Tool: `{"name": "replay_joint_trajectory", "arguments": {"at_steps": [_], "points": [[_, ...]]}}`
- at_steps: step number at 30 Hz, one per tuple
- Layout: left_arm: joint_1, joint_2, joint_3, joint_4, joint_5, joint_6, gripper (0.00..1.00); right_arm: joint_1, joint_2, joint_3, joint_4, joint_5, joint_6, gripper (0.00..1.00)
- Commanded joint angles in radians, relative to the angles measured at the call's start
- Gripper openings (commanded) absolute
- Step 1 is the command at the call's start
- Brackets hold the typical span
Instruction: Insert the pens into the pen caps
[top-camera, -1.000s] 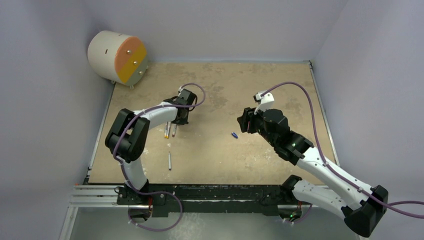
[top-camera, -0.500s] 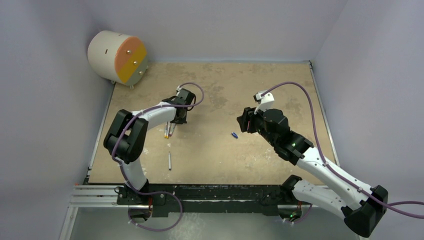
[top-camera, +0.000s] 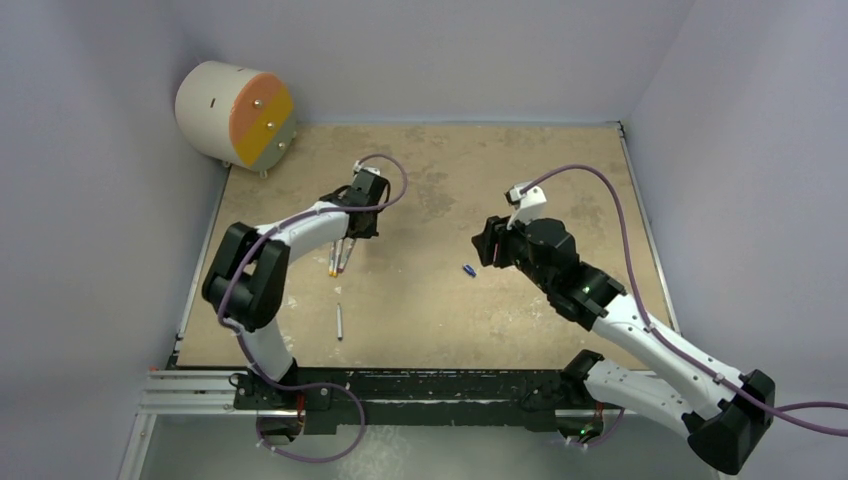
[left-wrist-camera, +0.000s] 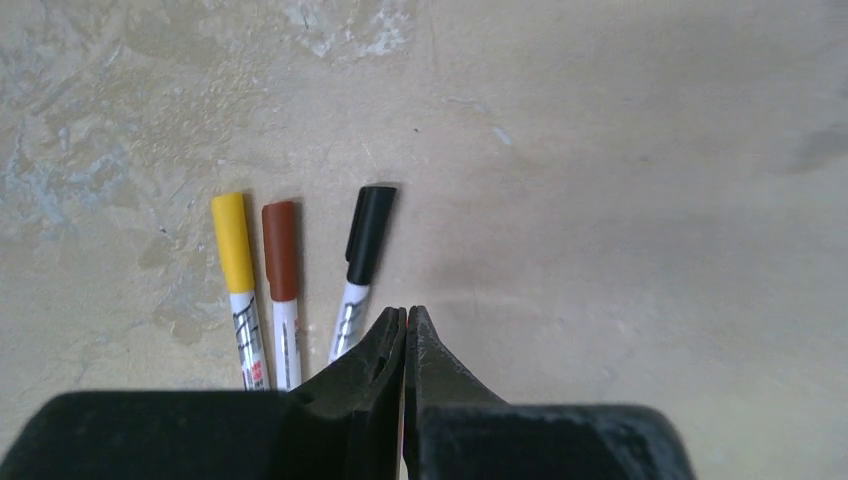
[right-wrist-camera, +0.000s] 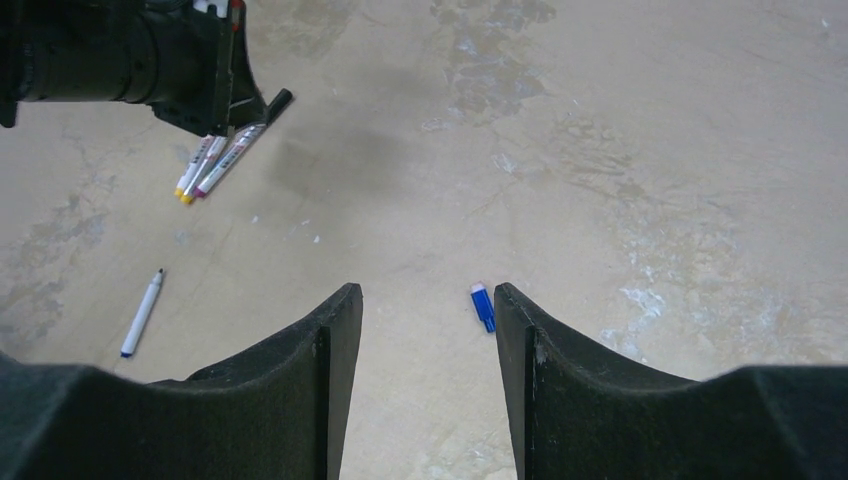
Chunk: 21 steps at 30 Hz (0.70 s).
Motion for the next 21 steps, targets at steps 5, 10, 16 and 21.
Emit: {"name": "replay_joint_trajectory", "arguments": {"at_steps": [5,10,16,21], "points": [[0.008,-0.528,-0.091,0.222,-0.065,-0.111,0.40,0.044,0.221,0.075,0.073,-0.130,0.011,0.58],[0.038,-0.642,0.020,-0.077,-0.418,-0.215,0.53,0.215,0.462,0.167,0.102,-0.055,0.122,0.64],[0.157,-0.724,-0.032,-0.205,-0.527,-0.329,0.54,0.373,0.775,0.396,0.065,0.026,0.222,0.64],[0.221,-0.798,-0.109,-0.199,-0.571,-0.347,0.59,0.474,1.008,0.611,-0.046,0.104,0.318,0.53]]}}
